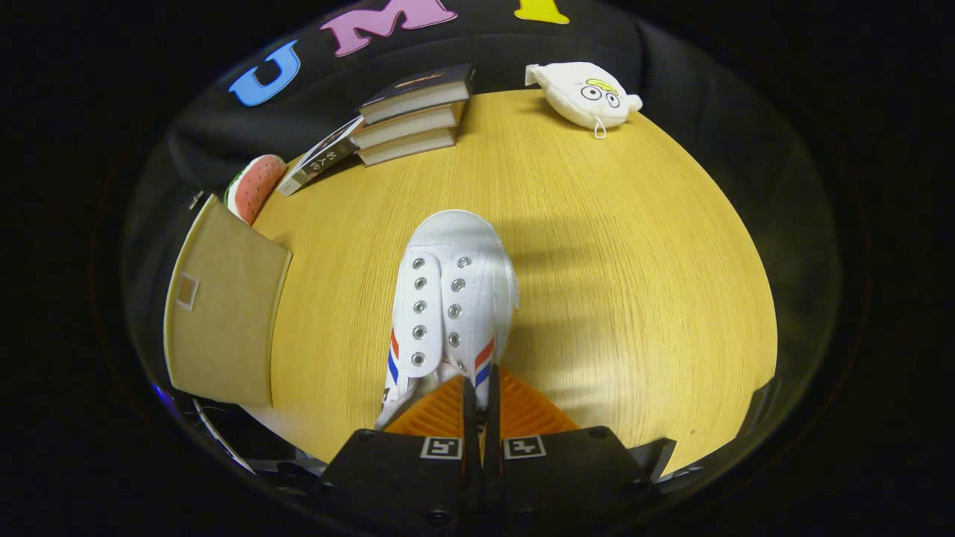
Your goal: Open the storage box then place both shoes into the box .Put the left shoe in first, then the right shoe, with the right side of both shoes facing outward in a uniform manner.
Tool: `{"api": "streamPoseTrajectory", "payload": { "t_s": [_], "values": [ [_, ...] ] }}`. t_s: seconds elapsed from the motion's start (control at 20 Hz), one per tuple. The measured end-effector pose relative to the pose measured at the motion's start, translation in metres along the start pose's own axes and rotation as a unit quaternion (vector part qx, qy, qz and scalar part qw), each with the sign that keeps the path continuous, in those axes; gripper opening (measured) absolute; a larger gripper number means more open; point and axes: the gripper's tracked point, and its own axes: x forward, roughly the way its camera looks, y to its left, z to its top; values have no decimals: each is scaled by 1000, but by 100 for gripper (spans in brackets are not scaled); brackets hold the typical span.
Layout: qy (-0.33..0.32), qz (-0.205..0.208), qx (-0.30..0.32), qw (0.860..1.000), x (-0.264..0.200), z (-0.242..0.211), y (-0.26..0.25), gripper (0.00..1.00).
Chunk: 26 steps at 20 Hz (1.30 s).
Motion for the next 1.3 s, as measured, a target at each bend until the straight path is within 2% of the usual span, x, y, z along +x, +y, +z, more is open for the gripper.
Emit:
{"api": "streamPoseTrajectory", "payload": {
  "t_s": [0.25, 0.55, 0.8, 0.95, 1.1, 1.3],
  "values": [
    [-25, 16, 20, 999, -27, 23, 13, 5],
    [-69, 39, 6, 997, -75, 54, 47, 5],
    [-96, 92, -42, 990, -125, 85, 139, 5],
    [-84, 134, -55, 986, -143, 92, 208, 5],
    [-48, 157, -55, 985, -141, 86, 268, 5],
    [4, 154, -51, 987, -119, 64, 323, 5]
  ]
}}
